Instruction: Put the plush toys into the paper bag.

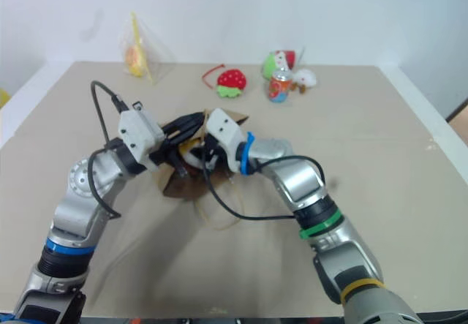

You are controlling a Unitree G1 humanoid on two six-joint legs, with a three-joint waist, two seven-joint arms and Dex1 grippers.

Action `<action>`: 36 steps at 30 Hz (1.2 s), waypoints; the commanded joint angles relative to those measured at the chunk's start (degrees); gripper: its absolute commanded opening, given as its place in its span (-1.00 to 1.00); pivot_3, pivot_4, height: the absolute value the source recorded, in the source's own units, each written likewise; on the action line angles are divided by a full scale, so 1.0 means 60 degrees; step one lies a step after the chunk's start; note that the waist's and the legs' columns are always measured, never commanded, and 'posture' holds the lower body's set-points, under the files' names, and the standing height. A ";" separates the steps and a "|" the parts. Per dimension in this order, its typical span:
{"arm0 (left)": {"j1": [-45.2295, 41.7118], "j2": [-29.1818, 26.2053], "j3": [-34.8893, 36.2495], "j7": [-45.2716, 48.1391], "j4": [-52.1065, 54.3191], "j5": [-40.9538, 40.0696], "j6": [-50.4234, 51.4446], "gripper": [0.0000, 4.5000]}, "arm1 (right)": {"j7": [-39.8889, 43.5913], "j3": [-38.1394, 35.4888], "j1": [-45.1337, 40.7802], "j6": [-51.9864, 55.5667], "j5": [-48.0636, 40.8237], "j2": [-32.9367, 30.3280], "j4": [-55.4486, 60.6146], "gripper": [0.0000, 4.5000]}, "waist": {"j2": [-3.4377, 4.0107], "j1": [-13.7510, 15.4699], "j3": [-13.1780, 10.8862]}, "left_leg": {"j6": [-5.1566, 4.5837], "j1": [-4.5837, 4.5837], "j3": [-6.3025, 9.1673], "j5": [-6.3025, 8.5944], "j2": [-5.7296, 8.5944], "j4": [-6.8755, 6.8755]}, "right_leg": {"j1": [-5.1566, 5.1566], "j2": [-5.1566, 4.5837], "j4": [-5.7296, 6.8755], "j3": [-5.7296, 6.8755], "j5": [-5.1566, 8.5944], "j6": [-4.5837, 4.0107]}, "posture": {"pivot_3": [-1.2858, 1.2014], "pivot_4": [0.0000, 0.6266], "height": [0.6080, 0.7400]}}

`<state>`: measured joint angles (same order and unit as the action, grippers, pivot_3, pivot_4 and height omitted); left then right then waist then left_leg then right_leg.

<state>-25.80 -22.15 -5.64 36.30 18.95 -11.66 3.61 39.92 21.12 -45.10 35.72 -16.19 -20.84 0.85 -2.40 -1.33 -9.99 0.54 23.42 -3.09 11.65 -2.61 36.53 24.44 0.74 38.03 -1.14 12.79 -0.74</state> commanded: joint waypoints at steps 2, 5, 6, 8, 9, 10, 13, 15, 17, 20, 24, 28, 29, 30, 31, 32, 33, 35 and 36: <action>-0.0075 0.0003 0.0054 -0.0063 0.0346 0.0016 -0.0109 -1.00 | 0.0387 -0.0685 -0.0096 0.0128 -0.0356 -0.0093 0.0752 0.09 | 0.0000 -0.0002 0.0000 | 0.0000 -0.0001 -0.0003 0.0000 0.0000 0.0000 | 0.0000 -0.0002 0.0000 -0.0002 0.0000 0.0000 | 0.03 -0.52 1.00; -0.0082 0.0016 0.0032 -0.0052 0.0354 0.0010 -0.0105 -1.00 | 0.0490 -0.1025 -0.0050 0.0204 -0.0519 -0.0254 0.1089 0.59 | 0.0000 -0.0002 0.0000 | 0.0000 -0.0001 0.0000 0.0000 -0.0002 0.0000 | 0.0000 -0.0002 0.0000 0.0000 -0.0001 -0.0001 | 0.03 -0.52 1.00; -0.0092 0.0023 0.0019 -0.0043 0.0351 0.0007 -0.0112 -1.00 | 0.0536 -0.1168 -0.0003 0.0182 -0.0553 -0.0336 0.1242 0.73 | 0.0000 -0.0001 0.0000 | 0.0000 -0.0001 0.0001 0.0000 -0.0002 0.0000 | 0.0000 -0.0002 0.0000 0.0000 -0.0001 -0.0001 | 0.03 -0.52 1.00; -0.0121 0.0033 0.0011 -0.0033 0.0327 0.0003 -0.0120 -1.00 | 0.0630 -0.1403 0.0080 0.0277 -0.0677 -0.0504 0.1499 0.95 | 0.0000 -0.0001 0.0000 | 0.0000 0.0000 0.0002 0.0000 -0.0003 0.0000 | 0.0000 -0.0002 0.0000 0.0001 -0.0001 -0.0001 | 0.03 -0.52 1.00; -0.0125 0.0027 0.0017 -0.0018 0.0309 0.0003 -0.0135 -1.00 | 0.0773 -0.1559 0.0196 0.0361 -0.0819 -0.0703 0.1743 0.95 | 0.0000 -0.0001 0.0000 | 0.0000 0.0000 0.0002 0.0000 -0.0002 -0.0001 | 0.0001 -0.0003 0.0000 0.0001 0.0000 -0.0001 | 0.03 -0.52 1.00; -0.0124 0.0016 0.0032 -0.0002 0.0287 -0.0003 -0.0147 -1.00 | 0.0993 -0.1724 0.0348 0.0494 -0.1007 -0.0982 0.2032 0.95 | 0.0000 0.0000 0.0000 | 0.0000 0.0000 0.0001 0.0000 -0.0002 -0.0001 | 0.0001 -0.0003 0.0000 0.0001 0.0000 -0.0001 | 0.03 -0.52 1.00; -0.0092 -0.0017 0.0052 0.0048 0.0276 -0.0007 -0.0164 -1.00 | 0.1752 -0.2114 0.0829 0.0827 -0.1482 -0.1893 0.2779 0.95 | 0.0000 0.0000 0.0000 | 0.0000 0.0000 0.0000 0.0000 0.0000 -0.0001 | 0.0000 -0.0003 -0.0001 0.0000 0.0000 -0.0001 | 0.03 -0.52 1.00; -0.0073 -0.0020 0.0050 0.0057 0.0299 -0.0012 -0.0153 -1.00 | 0.2320 -0.2455 0.1203 0.1112 -0.1907 -0.2548 0.3206 0.95 | 0.0000 0.0002 0.0000 | 0.0000 0.0000 0.0001 0.0000 0.0002 -0.0001 | -0.0001 -0.0005 -0.0001 0.0001 0.0000 0.0000 | 0.03 -0.52 1.00; -0.0065 -0.0036 0.0066 0.0077 0.0282 -0.0017 -0.0166 -1.00 | 0.2985 -0.2695 0.1707 0.1663 -0.2334 -0.3492 0.3567 0.95 | 0.0000 0.0012 0.0000 | -0.0001 0.0004 0.0002 0.0001 0.0008 -0.0002 | -0.0001 -0.0006 -0.0005 0.0003 0.0002 0.0000 | 0.03 -0.52 1.00; -0.0066 -0.0056 0.0082 0.0108 0.0226 -0.0018 -0.0215 -1.00 | 0.3115 -0.3056 0.2257 0.2214 -0.2898 -0.3854 0.3841 0.95 | 0.0000 0.0014 -0.0001 | -0.0002 0.0003 -0.0001 0.0002 0.0014 -0.0002 | -0.0001 -0.0007 -0.0006 0.0000 0.0002 0.0000 | 0.03 -0.52 1.00; -0.0108 -0.0052 0.0086 0.0126 0.0151 -0.0006 -0.0272 -1.00 | 0.2892 -0.3050 0.3052 0.2488 -0.3229 -0.3781 0.4129 0.95 | -0.0004 -0.0011 -0.0003 | -0.0003 -0.0001 0.0004 0.0002 0.0012 -0.0002 | -0.0006 -0.0014 -0.0008 0.0003 0.0003 -0.0001 | 0.03 -0.52 1.00; -0.0095 -0.0045 0.0041 0.0088 0.0204 0.0003 -0.0274 -1.00 | 0.2219 -0.2866 0.3429 0.2838 -0.3318 -0.3185 0.4000 0.95 | -0.0004 -0.0041 -0.0003 | -0.0002 -0.0013 0.0016 0.0002 -0.0011 -0.0005 | -0.0007 0.0013 -0.0005 0.0011 0.0004 -0.0006 | 0.03 -0.52 1.00; -0.0087 -0.0048 0.0043 0.0086 0.0207 0.0001 -0.0278 -1.00 | 0.2118 -0.2748 0.3490 0.2884 -0.3286 -0.3073 0.3944 0.95 | -0.0004 -0.0041 -0.0003 | -0.0002 -0.0012 0.0015 0.0002 -0.0013 -0.0005 | -0.0007 0.0010 -0.0004 0.0008 0.0003 -0.0006 | 0.03 -0.52 1.00; -0.0090 -0.0051 0.0048 0.0088 0.0198 -0.0005 -0.0277 -1.00 | 0.2071 -0.2608 0.3547 0.2848 -0.3184 -0.3008 0.3872 0.95 | -0.0004 -0.0013 -0.0004 | -0.0002 -0.0012 0.0015 0.0002 -0.0013 -0.0005 | -0.0007 0.0010 -0.0004 0.0008 0.0003 -0.0006 | 0.03 -0.52 1.00; -0.0075 -0.0063 0.0056 0.0090 0.0202 -0.0004 -0.0280 -1.00 | 0.2005 -0.2416 0.3615 0.2772 -0.3017 -0.2931 0.3755 0.95 | -0.0004 -0.0007 -0.0004 | -0.0002 -0.0011 0.0014 0.0002 -0.0006 -0.0005 | -0.0008 0.0010 -0.0005 0.0009 0.0004 -0.0006 | 0.03 -0.52 1.00; -0.0074 -0.0072 0.0065 0.0090 0.0195 -0.0004 -0.0278 -1.00 | 0.1946 -0.2300 0.3643 0.2770 -0.2947 -0.2858 0.3661 0.95 | -0.0003 -0.0002 -0.0004 | -0.0002 -0.0010 0.0014 0.0002 -0.0005 -0.0005 | -0.0008 0.0010 -0.0005 0.0009 0.0004 -0.0005 | 0.03 -0.52 1.00; -0.0075 -0.0080 0.0075 0.0081 0.0189 0.0005 -0.0275 -1.00 | 0.1862 -0.2220 0.3650 0.2871 -0.2958 -0.2763 0.3560 0.95 | -0.0005 -0.0002 -0.0003 | -0.0002 -0.0006 0.0012 0.0002 0.0000 -0.0005 | -0.0007 0.0010 -0.0005 0.0008 0.0004 -0.0005 | 0.03 -0.52 1.00; -0.0094 -0.0081 0.0081 0.0063 0.0173 0.0014 -0.0267 -1.00 | 0.1825 -0.2022 0.3677 0.2826 -0.2844 -0.2703 0.3379 0.95 | -0.0004 -0.0003 -0.0004 | -0.0002 -0.0006 0.0005 0.0002 0.0007 -0.0004 | -0.0007 0.0006 -0.0006 0.0003 0.0004 -0.0004 | 0.03 -0.52 1.00; -0.0108 -0.0078 0.0078 0.0053 0.0159 0.0026 -0.0267 -1.00 | 0.1860 -0.1901 0.3689 0.2766 -0.2736 -0.2747 0.3300 0.85 | -0.0004 -0.0003 -0.0003 | -0.0002 -0.0005 0.0004 0.0002 0.0009 -0.0004 | -0.0006 0.0004 -0.0006 0.0000 0.0004 -0.0004 | 0.03 -0.52 1.00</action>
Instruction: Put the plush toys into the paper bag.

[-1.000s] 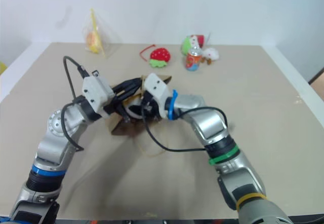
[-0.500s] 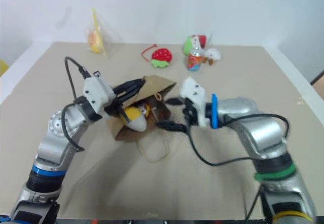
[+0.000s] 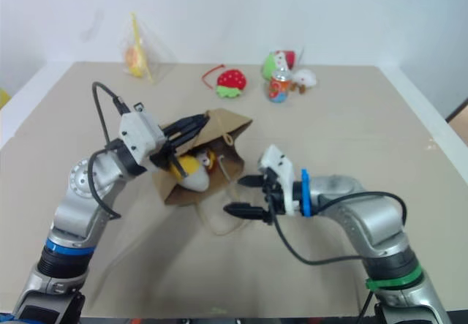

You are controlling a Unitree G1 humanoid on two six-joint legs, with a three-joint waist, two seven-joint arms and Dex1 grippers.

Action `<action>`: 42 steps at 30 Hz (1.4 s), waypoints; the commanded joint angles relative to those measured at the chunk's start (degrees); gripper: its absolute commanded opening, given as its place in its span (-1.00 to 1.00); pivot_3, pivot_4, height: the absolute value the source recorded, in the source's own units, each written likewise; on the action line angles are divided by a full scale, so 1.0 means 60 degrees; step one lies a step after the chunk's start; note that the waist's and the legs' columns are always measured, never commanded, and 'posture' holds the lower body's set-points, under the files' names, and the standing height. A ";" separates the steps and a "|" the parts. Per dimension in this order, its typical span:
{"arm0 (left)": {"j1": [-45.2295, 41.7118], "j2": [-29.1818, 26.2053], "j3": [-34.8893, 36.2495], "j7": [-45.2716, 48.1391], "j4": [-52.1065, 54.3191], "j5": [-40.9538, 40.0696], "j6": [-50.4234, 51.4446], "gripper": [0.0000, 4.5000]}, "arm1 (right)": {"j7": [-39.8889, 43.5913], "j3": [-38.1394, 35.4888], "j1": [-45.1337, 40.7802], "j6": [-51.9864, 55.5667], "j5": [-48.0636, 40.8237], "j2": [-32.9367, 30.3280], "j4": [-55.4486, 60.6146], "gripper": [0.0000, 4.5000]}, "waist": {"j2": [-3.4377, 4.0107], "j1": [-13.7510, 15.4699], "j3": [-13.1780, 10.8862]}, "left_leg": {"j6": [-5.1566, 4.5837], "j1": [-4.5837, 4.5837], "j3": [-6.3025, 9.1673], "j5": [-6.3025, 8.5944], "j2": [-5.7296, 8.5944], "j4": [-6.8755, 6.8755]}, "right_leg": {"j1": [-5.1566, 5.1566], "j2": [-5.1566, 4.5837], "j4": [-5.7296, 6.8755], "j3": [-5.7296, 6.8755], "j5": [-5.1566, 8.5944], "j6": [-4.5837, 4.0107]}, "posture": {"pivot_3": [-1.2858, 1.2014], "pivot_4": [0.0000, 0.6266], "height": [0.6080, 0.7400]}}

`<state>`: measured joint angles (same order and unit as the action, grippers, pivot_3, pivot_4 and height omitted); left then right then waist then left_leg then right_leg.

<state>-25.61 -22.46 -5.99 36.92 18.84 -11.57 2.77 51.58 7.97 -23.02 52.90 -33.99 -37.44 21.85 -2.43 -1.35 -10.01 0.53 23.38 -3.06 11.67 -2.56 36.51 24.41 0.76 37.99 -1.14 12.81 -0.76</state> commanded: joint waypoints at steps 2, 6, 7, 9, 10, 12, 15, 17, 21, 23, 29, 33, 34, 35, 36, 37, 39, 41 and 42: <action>-0.0154 -0.0027 0.0136 -0.0066 0.0164 0.0027 -0.0119 -1.00 | 0.0012 0.0309 0.0045 -0.0058 0.0190 -0.0097 -0.0198 0.49 | -0.0001 0.0003 0.0000 | 0.0000 0.0004 -0.0001 0.0000 0.0011 0.0004 | -0.0001 -0.0008 0.0000 0.0000 0.0000 0.0005 | 0.03 -0.52 1.00; -0.0164 -0.0032 0.0139 -0.0070 0.0137 0.0048 -0.0135 -1.00 | 0.0155 0.0174 0.0094 -0.0199 0.0128 -0.0231 -0.0152 -0.35 | -0.0001 0.0003 0.0000 | 0.0000 0.0003 0.0003 0.0000 0.0009 0.0004 | -0.0001 -0.0005 0.0000 0.0002 0.0000 0.0006 | 0.03 -0.52 1.00; -0.0184 -0.0027 0.0140 -0.0068 0.0108 0.0051 -0.0140 -1.00 | 0.0132 0.0099 0.0080 -0.0218 0.0091 -0.0202 -0.0168 -0.51 | -0.0001 0.0003 0.0000 | 0.0000 0.0003 0.0005 0.0000 0.0007 0.0004 | -0.0001 -0.0003 0.0000 0.0004 0.0000 0.0005 | 0.03 -0.52 1.00; -0.0213 -0.0024 0.0140 -0.0060 0.0066 0.0053 -0.0150 -1.00 | 0.0095 0.0004 0.0034 -0.0308 0.0070 -0.0144 -0.0176 -0.79 | -0.0001 0.0003 0.0000 | 0.0000 0.0003 0.0008 0.0000 0.0003 0.0003 | -0.0001 -0.0001 0.0000 0.0006 0.0001 0.0004 | 0.03 -0.52 1.00; -0.0225 -0.0025 0.0141 -0.0051 0.0049 0.0051 -0.0156 -1.00 | 0.0070 -0.0053 -0.0002 -0.0340 0.0030 -0.0097 -0.0172 -0.94 | -0.0001 0.0001 0.0000 | 0.0000 0.0002 0.0009 0.0000 0.0003 0.0003 | -0.0001 -0.0001 0.0000 0.0006 0.0001 0.0004 | 0.03 -0.52 1.00; -0.0246 -0.0031 0.0146 -0.0034 0.0015 0.0049 -0.0175 -1.00 | 0.0032 -0.0204 -0.0133 -0.0354 -0.0103 -0.0007 -0.0105 -0.94 | -0.0001 0.0000 0.0000 | 0.0000 0.0001 0.0007 0.0000 0.0001 0.0003 | -0.0001 0.0000 0.0000 0.0005 0.0001 0.0004 | 0.03 -0.52 1.00; -0.0297 -0.0046 0.0170 -0.0005 -0.0070 0.0049 -0.0230 -1.00 | 0.0041 -0.0350 -0.0250 -0.0507 -0.0162 0.0059 -0.0081 -0.94 | -0.0001 0.0000 0.0000 | 0.0000 0.0001 0.0009 0.0000 0.0001 0.0003 | -0.0001 0.0000 0.0000 0.0007 0.0001 0.0004 | 0.03 -0.52 1.00; -0.0359 -0.0063 0.0193 0.0010 -0.0160 0.0067 -0.0282 -1.00 | 0.0066 -0.0516 -0.0411 -0.0455 -0.0300 0.0069 -0.0015 -0.94 | -0.0001 0.0000 0.0000 | 0.0000 0.0001 0.0007 0.0000 0.0003 0.0003 | -0.0001 0.0001 0.0000 0.0006 0.0001 0.0004 | 0.03 -0.52 1.00; -0.0664 -0.0162 0.0350 0.0035 -0.0472 0.0108 -0.0426 -1.00 | 0.0305 -0.1285 -0.1203 -0.0039 -0.0982 -0.0261 0.0057 -0.94 | -0.0001 0.0001 0.0000 | 0.0000 0.0002 0.0006 0.0000 0.0004 0.0003 | -0.0001 0.0001 0.0000 0.0005 0.0000 0.0004 | 0.03 -0.52 1.00; -0.0851 -0.0222 0.0453 0.0038 -0.0631 0.0105 -0.0465 -1.00 | 0.0408 -0.1650 -0.1631 0.0138 -0.1257 -0.0503 -0.0018 -0.94 | 0.0000 -0.0004 -0.0003 | 0.0000 0.0003 0.0007 0.0000 0.0005 0.0003 | -0.0001 0.0000 0.0000 0.0006 0.0000 0.0004 | 0.03 -0.52 1.00; -0.1651 -0.0248 0.0716 -0.0108 -0.1161 0.0021 -0.0480 -1.00 | 0.0692 -0.2828 -0.3316 0.1646 -0.2668 -0.1766 -0.0265 -0.94 | 0.0020 0.0017 -0.0020 | -0.0002 0.0022 0.0004 0.0003 0.0011 0.0001 | 0.0014 -0.0005 -0.0004 0.0006 0.0004 0.0004 | 0.03 -0.52 1.00; -0.1862 -0.0159 0.0856 -0.0260 -0.1420 -0.0054 -0.0331 -1.00 | 0.0537 -0.2844 -0.3920 0.2502 -0.3094 -0.2395 -0.0445 -0.94 | 0.0019 0.0015 -0.0019 | -0.0009 0.0030 0.0005 0.0012 0.0008 -0.0005 | 0.0017 -0.0009 -0.0017 0.0005 0.0009 0.0009 | 0.03 -0.52 1.00; -0.1879 -0.0149 0.0880 -0.0268 -0.1488 -0.0057 -0.0326 -1.00 | 0.0505 -0.2792 -0.4007 0.2573 -0.3092 -0.2463 -0.0497 -0.94 | 0.0019 0.0011 -0.0019 | -0.0009 0.0030 0.0005 0.0012 0.0007 -0.0004 | 0.0016 -0.0010 -0.0017 0.0005 0.0009 0.0009 | 0.03 -0.52 1.00; -0.1889 -0.0146 0.0890 -0.0274 -0.1583 -0.0029 -0.0353 -1.00 | 0.0358 -0.2763 -0.4140 0.2777 -0.3129 -0.2434 -0.0645 -0.94 | 0.0021 0.0007 -0.0020 | -0.0009 0.0031 0.0004 0.0012 0.0005 -0.0003 | 0.0016 -0.0012 -0.0017 0.0004 0.0009 0.0009 | 0.03 -0.52 1.00; -0.1903 -0.0142 0.0887 -0.0275 -0.1692 0.0011 -0.0407 -1.00 | 0.0278 -0.2622 -0.4189 0.2816 -0.3014 -0.2428 -0.0750 -0.94 | 0.0021 0.0004 -0.0020 | -0.0009 0.0030 0.0001 0.0011 0.0006 -0.0003 | 0.0019 -0.0011 -0.0017 0.0002 0.0008 0.0009 | 0.03 -0.52 1.00; -0.1924 -0.0125 0.0877 -0.0292 -0.1786 0.0054 -0.0459 -1.00 | 0.0256 -0.2427 -0.4116 0.2696 -0.2801 -0.2420 -0.0804 -0.94 | 0.0021 0.0003 -0.0020 | -0.0009 0.0027 0.0001 0.0011 0.0005 -0.0002 | 0.0017 -0.0011 -0.0016 0.0002 0.0007 0.0008 | 0.03 -0.52 1.00; -0.1995 -0.0075 0.0851 -0.0349 -0.1923 0.0127 -0.0521 -1.00 | 0.0232 -0.1971 -0.3886 0.2406 -0.2338 -0.2446 -0.0827 -0.94 | 0.0021 0.0005 -0.0020 | -0.0009 0.0024 0.0004 0.0011 0.0003 0.0000 | 0.0012 -0.0010 -0.0016 0.0005 0.0006 0.0009 | 0.03 -0.52 1.00; -0.2078 -0.0007 0.0787 -0.0423 -0.2004 0.0191 -0.0538 -1.00 | 0.0385 -0.1383 -0.3556 0.1785 -0.1710 -0.2502 -0.0785 -0.94 | 0.0020 0.0007 -0.0020 | -0.0009 0.0024 0.0005 0.0011 0.0001 0.0000 | 0.0011 -0.0010 -0.0016 0.0005 0.0007 0.0009 | 0.03 -0.52 1.00; -0.2098 0.0032 0.0752 -0.0465 -0.2028 0.0219 -0.0539 -1.00 | 0.0425 -0.1194 -0.3453 0.1522 -0.1480 -0.2477 -0.0808 -0.94 | 0.0020 0.0007 -0.0020 | -0.0009 0.0026 0.0003 0.0011 0.0002 0.0000 | 0.0013 -0.0009 -0.0016 0.0005 0.0007 0.0009 | 0.03 -0.52 1.00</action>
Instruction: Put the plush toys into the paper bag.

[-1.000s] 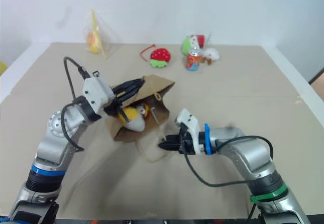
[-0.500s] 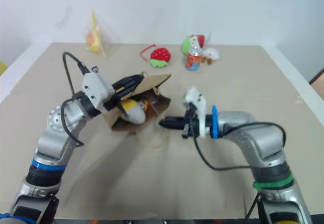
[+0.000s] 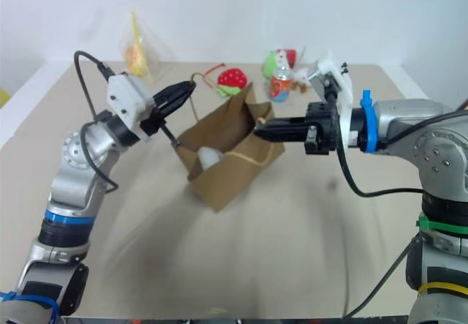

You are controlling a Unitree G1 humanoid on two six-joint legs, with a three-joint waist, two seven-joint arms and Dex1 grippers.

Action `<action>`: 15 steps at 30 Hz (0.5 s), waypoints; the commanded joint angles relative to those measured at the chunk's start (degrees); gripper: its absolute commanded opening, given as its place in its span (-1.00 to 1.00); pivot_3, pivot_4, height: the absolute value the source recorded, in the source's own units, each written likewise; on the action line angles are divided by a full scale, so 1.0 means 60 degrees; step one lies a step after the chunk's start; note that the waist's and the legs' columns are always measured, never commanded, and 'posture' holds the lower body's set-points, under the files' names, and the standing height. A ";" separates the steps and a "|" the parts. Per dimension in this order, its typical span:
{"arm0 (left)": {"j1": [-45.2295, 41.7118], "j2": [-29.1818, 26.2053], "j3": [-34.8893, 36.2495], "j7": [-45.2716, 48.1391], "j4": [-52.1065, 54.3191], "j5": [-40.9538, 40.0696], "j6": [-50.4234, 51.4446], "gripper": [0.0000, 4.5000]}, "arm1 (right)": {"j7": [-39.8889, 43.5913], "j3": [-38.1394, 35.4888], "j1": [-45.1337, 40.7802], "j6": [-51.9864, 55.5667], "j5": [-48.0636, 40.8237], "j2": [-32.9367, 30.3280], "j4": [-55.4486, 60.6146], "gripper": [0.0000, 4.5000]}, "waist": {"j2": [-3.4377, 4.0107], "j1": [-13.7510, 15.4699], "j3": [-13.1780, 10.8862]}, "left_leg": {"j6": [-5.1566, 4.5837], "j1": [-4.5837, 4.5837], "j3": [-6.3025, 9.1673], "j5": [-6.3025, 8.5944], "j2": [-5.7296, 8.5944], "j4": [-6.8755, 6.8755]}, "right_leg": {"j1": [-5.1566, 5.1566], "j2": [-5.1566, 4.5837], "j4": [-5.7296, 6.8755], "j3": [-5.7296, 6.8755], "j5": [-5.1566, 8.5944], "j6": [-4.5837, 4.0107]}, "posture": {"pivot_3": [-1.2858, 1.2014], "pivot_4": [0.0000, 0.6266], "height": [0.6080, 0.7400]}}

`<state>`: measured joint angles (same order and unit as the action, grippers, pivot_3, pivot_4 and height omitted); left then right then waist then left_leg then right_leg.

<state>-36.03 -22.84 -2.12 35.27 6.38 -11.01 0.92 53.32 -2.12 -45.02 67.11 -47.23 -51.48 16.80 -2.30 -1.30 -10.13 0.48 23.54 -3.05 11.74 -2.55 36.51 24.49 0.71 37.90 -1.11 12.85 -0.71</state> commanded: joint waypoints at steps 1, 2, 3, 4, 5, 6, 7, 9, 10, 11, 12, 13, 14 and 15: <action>-0.0364 0.0139 0.0087 -0.0239 0.0040 0.0132 -0.0196 -1.00 | 0.0105 0.0591 0.0249 -0.0950 0.0856 -0.0086 -0.0026 -0.94 | 0.0001 -0.0001 0.0000 | 0.0000 0.0000 0.0000 0.0000 0.0000 0.0000 | 0.0000 0.0000 0.0000 0.0000 0.0000 0.0000 | 0.03 -0.52 1.00; -0.0364 0.0186 0.0061 -0.0282 0.0030 0.0155 -0.0157 -1.00 | 0.0081 0.0659 0.0238 -0.1037 0.0961 -0.0021 -0.0138 -0.94 | 0.0001 -0.0001 0.0000 | 0.0000 0.0011 -0.0004 0.0000 0.0004 -0.0001 | 0.0013 0.0001 0.0000 -0.0004 0.0000 0.0000 | 0.03 -0.52 1.00; -0.0361 0.0227 0.0036 -0.0311 0.0025 0.0177 -0.0131 -1.00 | 0.0042 0.0676 0.0211 -0.1095 0.1024 0.0062 -0.0261 -0.94 | 0.0001 -0.0002 0.0000 | 0.0000 0.0015 -0.0004 0.0000 0.0004 0.0000 | 0.0016 0.0002 0.0000 -0.0004 0.0000 0.0000 | 0.03 -0.52 1.00; -0.0340 0.0274 0.0002 -0.0303 0.0045 0.0156 -0.0043 -1.00 | -0.0050 0.0627 0.0138 -0.1071 0.1042 0.0175 -0.0452 -0.94 | 0.0000 -0.0001 0.0000 | 0.0000 0.0025 -0.0005 0.0000 0.0006 0.0000 | 0.0028 0.0001 0.0000 -0.0004 -0.0001 0.0001 | 0.03 -0.52 1.00; -0.0315 0.0310 -0.0027 -0.0299 0.0070 0.0153 0.0023 -1.00 | -0.0066 0.0628 0.0091 -0.1163 0.1132 0.0223 -0.0577 -0.83 | 0.0000 -0.0001 0.0000 | 0.0001 0.0041 -0.0003 -0.0001 0.0006 0.0006 | 0.0041 0.0002 0.0001 -0.0002 -0.0003 0.0004 | 0.03 -0.52 1.00; -0.0274 0.0338 -0.0050 -0.0287 0.0113 0.0146 0.0067 -1.00 | 0.0007 0.0620 0.0068 -0.1316 0.1209 0.0234 -0.0653 -0.75 | 0.0000 0.0000 0.0000 | 0.0001 0.0049 -0.0004 -0.0001 0.0007 0.0008 | 0.0051 0.0002 0.0002 -0.0003 -0.0004 0.0007 | 0.03 -0.52 1.00; -0.0231 0.0353 -0.0069 -0.0247 0.0163 0.0116 0.0113 -1.00 | 0.0114 0.0593 0.0049 -0.1438 0.1234 0.0234 -0.0688 -0.61 | 0.0000 0.0003 0.0000 | 0.0002 0.0075 -0.0004 -0.0002 0.0007 0.0015 | 0.0075 0.0002 0.0007 -0.0005 -0.0009 0.0010 | 0.03 -0.52 1.00; -0.0129 0.0319 -0.0059 -0.0158 0.0291 0.0058 0.0199 -1.00 | 0.0309 0.0404 -0.0048 -0.1692 0.1190 0.0267 -0.0690 -0.19 | 0.0001 0.0003 0.0000 | 0.0003 0.0102 -0.0001 -0.0003 0.0007 0.0022 | 0.0098 0.0003 0.0014 -0.0003 -0.0011 0.0009 | 0.03 -0.52 1.00; -0.0087 0.0289 -0.0036 -0.0119 0.0341 0.0020 0.0244 -1.00 | 0.0376 0.0285 -0.0106 -0.1851 0.1168 0.0290 -0.0699 -0.05 | 0.0001 0.0000 0.0000 | 0.0003 0.0104 -0.0003 -0.0003 0.0007 0.0022 | 0.0101 0.0003 0.0014 -0.0004 -0.0011 0.0009 | 0.03 -0.52 1.00; -0.0063 0.0271 -0.0019 -0.0097 0.0373 -0.0001 0.0277 -1.00 | 0.0421 0.0213 -0.0141 -0.1968 0.1165 0.0304 -0.0710 0.18 | 0.0001 -0.0003 0.0000 | 0.0003 0.0105 -0.0003 -0.0002 0.0007 0.0022 | 0.0102 0.0005 0.0014 -0.0005 -0.0011 0.0009 | 0.03 -0.52 1.00; -0.0029 0.0243 0.0004 -0.0063 0.0404 -0.0025 0.0307 -1.00 | 0.0442 0.0070 -0.0213 -0.2022 0.1091 0.0340 -0.0766 0.43 | 0.0001 -0.0003 0.0000 | 0.0003 0.0105 -0.0003 -0.0002 0.0006 0.0021 | 0.0104 0.0007 0.0015 -0.0005 -0.0011 0.0009 | 0.03 -0.52 1.00; -0.0002 0.0212 0.0032 -0.0016 0.0415 -0.0059 0.0330 -1.00 | 0.0493 -0.0114 -0.0333 -0.2088 0.0971 0.0390 -0.0869 0.54 | 0.0001 -0.0001 0.0000 | 0.0003 0.0105 -0.0002 -0.0003 0.0006 0.0021 | 0.0104 0.0006 0.0015 -0.0005 -0.0011 0.0009 | 0.03 -0.52 1.00; 0.0035 0.0176 0.0059 0.0057 0.0439 -0.0127 0.0379 -1.00 | 0.0475 -0.0351 -0.0502 -0.2069 0.0809 0.0451 -0.1037 0.77 | 0.0000 -0.0001 0.0000 | 0.0003 0.0106 0.0001 -0.0003 0.0006 0.0021 | 0.0103 0.0006 0.0015 -0.0003 -0.0011 0.0009 | 0.03 -0.52 1.00; 0.0073 0.0134 0.0088 0.0162 0.0463 -0.0240 0.0459 -1.00 | 0.0549 -0.0590 -0.0697 -0.2063 0.0645 0.0446 -0.1257 0.85 | 0.0001 0.0000 0.0000 | 0.0003 0.0106 0.0001 -0.0003 0.0005 0.0021 | 0.0103 0.0006 0.0015 -0.0002 -0.0011 0.0009 | 0.03 -0.52 1.00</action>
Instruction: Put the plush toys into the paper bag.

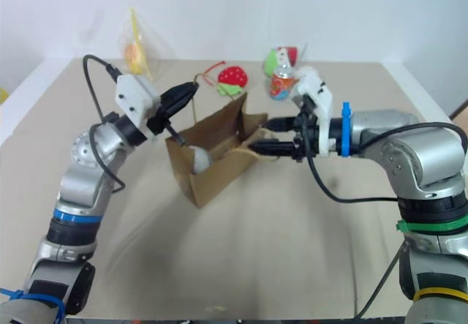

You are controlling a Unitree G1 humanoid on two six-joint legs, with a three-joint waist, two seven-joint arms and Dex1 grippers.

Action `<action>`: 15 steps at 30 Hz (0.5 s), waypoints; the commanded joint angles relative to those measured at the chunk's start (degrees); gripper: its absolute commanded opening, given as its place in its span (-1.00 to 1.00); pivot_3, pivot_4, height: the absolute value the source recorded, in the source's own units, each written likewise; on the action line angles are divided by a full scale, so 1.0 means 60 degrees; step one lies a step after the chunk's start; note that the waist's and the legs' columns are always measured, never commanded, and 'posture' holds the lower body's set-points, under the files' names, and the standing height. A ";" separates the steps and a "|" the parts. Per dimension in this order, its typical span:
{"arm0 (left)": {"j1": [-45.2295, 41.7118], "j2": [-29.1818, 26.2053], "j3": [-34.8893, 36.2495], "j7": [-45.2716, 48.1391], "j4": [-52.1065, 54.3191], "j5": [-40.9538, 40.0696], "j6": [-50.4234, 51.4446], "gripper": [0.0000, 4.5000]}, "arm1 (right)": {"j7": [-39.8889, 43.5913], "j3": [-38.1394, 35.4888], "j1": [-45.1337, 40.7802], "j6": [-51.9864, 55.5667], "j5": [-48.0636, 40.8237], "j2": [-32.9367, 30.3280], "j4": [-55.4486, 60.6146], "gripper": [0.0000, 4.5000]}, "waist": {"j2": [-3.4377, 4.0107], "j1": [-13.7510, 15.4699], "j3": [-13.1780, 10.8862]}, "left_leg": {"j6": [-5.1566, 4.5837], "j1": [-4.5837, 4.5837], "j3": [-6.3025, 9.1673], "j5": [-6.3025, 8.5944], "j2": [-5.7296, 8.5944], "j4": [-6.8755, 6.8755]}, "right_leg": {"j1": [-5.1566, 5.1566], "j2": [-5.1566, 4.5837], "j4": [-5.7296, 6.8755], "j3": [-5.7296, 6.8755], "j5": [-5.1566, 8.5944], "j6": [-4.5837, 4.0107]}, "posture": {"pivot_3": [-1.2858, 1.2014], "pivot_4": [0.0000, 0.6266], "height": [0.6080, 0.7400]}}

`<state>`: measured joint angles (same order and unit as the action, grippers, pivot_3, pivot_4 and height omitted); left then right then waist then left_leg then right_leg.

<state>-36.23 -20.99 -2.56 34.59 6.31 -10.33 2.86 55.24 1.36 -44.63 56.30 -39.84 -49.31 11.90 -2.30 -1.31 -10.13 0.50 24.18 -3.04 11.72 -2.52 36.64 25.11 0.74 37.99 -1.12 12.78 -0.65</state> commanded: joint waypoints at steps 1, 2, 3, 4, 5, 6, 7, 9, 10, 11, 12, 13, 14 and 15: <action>0.0134 -0.0201 0.0191 0.0375 0.0496 -0.0481 0.0214 -1.00 | 0.0338 -0.1321 -0.0901 -0.0276 -0.0662 0.0048 -0.0629 0.97 | 0.0001 0.0000 0.0000 | 0.0000 -0.0001 -0.0002 -0.0001 0.0001 0.0004 | 0.0000 0.0000 0.0004 0.0000 -0.0002 -0.0002 | 0.03 -0.52 1.00; 0.0151 -0.0216 0.0209 0.0437 0.0514 -0.0567 0.0268 -1.00 | 0.0412 -0.1396 -0.0979 -0.0282 -0.0700 0.0014 -0.0746 0.97 | 0.0000 0.0004 0.0000 | 0.0001 0.0000 -0.0002 -0.0001 0.0001 0.0005 | 0.0000 -0.0001 0.0005 0.0000 -0.0002 -0.0003 | 0.03 -0.52 1.00; 0.0159 -0.0236 0.0225 0.0490 0.0535 -0.0644 0.0335 -0.81 | 0.0571 -0.1408 -0.1017 -0.0384 -0.0649 -0.0080 -0.0879 1.00 | 0.0000 0.0004 0.0000 | 0.0000 0.0000 -0.0003 -0.0001 0.0002 0.0008 | -0.0001 -0.0002 0.0006 -0.0001 -0.0005 -0.0004 | 0.03 -0.52 1.00; 0.0179 -0.0266 0.0241 0.0569 0.0572 -0.0735 0.0420 -0.72 | 0.0669 -0.1397 -0.1031 -0.0628 -0.0444 -0.0176 -0.1100 1.00 | 0.0001 0.0008 0.0000 | 0.0000 0.0000 -0.0002 -0.0001 0.0002 0.0009 | -0.0002 -0.0002 0.0006 0.0000 -0.0005 -0.0004 | 0.03 -0.52 1.00; 0.0192 -0.0285 0.0265 0.0640 0.0597 -0.0848 0.0511 -0.66 | 0.0747 -0.1397 -0.1062 -0.0762 -0.0306 -0.0249 -0.1302 1.00 | 0.0001 0.0008 0.0000 | 0.0000 0.0000 -0.0002 -0.0001 0.0003 0.0009 | -0.0002 -0.0003 0.0006 0.0000 -0.0005 -0.0004 | 0.03 -0.52 1.00; 0.0210 -0.0313 0.0287 0.0697 0.0625 -0.0933 0.0574 -0.38 | 0.0769 -0.1462 -0.1091 -0.1056 -0.0160 -0.0231 -0.1451 1.00 | 0.0000 0.0008 0.0000 | 0.0000 0.0000 -0.0002 -0.0001 0.0002 0.0009 | -0.0003 -0.0003 0.0006 0.0000 -0.0005 -0.0004 | 0.03 -0.52 1.00; 0.0232 -0.0310 0.0342 0.0756 0.0680 -0.1118 0.0703 -0.32 | 0.0720 -0.1570 -0.1154 -0.1177 -0.0161 -0.0160 -0.1528 1.00 | 0.0001 0.0008 0.0000 | 0.0000 0.0000 -0.0002 -0.0001 0.0002 0.0009 | -0.0003 -0.0003 0.0006 0.0000 -0.0005 -0.0004 | 0.03 -0.52 1.00; 0.0232 -0.0312 0.0449 0.0803 0.0771 -0.1393 0.0936 0.10 | 0.0683 -0.1759 -0.1247 -0.1307 -0.0334 -0.0002 -0.1500 1.00 | 0.0001 0.0003 0.0000 | 0.0000 0.0000 -0.0004 -0.0001 0.0004 0.0010 | -0.0002 -0.0003 0.0006 -0.0002 -0.0005 -0.0004 | 0.03 -0.52 1.00; 0.0216 -0.0328 0.0530 0.0856 0.0835 -0.1602 0.1082 0.18 | 0.0700 -0.1813 -0.1269 -0.1231 -0.0507 0.0058 -0.1357 1.00 | 0.0001 -0.0004 0.0000 | 0.0000 0.0000 -0.0006 -0.0001 0.0003 0.0010 | -0.0001 -0.0003 0.0006 -0.0004 -0.0005 -0.0004 | 0.03 -0.52 1.00; 0.0215 -0.0411 0.0653 0.0989 0.0958 -0.1927 0.1324 0.44 | 0.0865 -0.1725 -0.1159 -0.1183 -0.0681 0.0055 -0.0963 1.00 | 0.0001 -0.0004 0.0000 | 0.0000 0.0000 -0.0006 -0.0001 0.0000 0.0010 | 0.0003 0.0002 0.0009 -0.0005 -0.0006 -0.0005 | 0.03 -0.52 1.00; 0.0221 -0.0513 0.0759 0.1117 0.1073 -0.2213 0.1555 0.67 | 0.0999 -0.1646 -0.1061 -0.1049 -0.0878 0.0067 -0.0587 1.00 | 0.0001 -0.0004 0.0000 | 0.0000 0.0000 -0.0004 -0.0001 -0.0002 0.0009 | 0.0005 0.0005 0.0012 -0.0005 -0.0006 -0.0005 | 0.03 -0.52 1.00; 0.0241 -0.0697 0.0974 0.1307 0.1241 -0.2682 0.1909 0.79 | 0.1118 -0.1524 -0.0962 -0.0848 -0.1144 0.0082 -0.0090 0.89 | 0.0001 -0.0003 0.0000 | 0.0000 0.0000 -0.0002 -0.0001 -0.0005 0.0009 | 0.0004 0.0007 0.0013 -0.0003 -0.0006 -0.0006 | 0.03 -0.52 1.00; 0.0250 -0.0871 0.1132 0.1465 0.1362 -0.3002 0.2150 0.98 | 0.1266 -0.1408 -0.0900 -0.0699 -0.1343 0.0041 0.0279 0.77 | 0.0001 -0.0002 0.0000 | 0.0000 0.0000 0.0001 -0.0001 -0.0006 0.0009 | 0.0003 0.0006 0.0012 -0.0002 -0.0006 -0.0006 | 0.03 -0.52 1.00; 0.0274 -0.1057 0.1274 0.1627 0.1482 -0.3260 0.2335 1.00 | 0.1445 -0.1342 -0.0856 -0.0601 -0.1526 -0.0035 0.0558 0.67 | 0.0001 -0.0004 0.0000 | 0.0000 0.0002 0.0001 -0.0001 -0.0007 0.0009 | 0.0006 0.0007 0.0013 -0.0001 -0.0006 -0.0006 | 0.03 -0.52 1.00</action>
<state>-34.40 -23.08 -0.21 40.28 9.53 -20.93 10.96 59.93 -7.25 -50.43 49.88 -42.67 -48.66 3.96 -2.29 -1.33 -10.13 0.50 24.19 -3.05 11.71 -2.57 36.68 25.15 0.78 38.07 -1.15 12.75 -0.69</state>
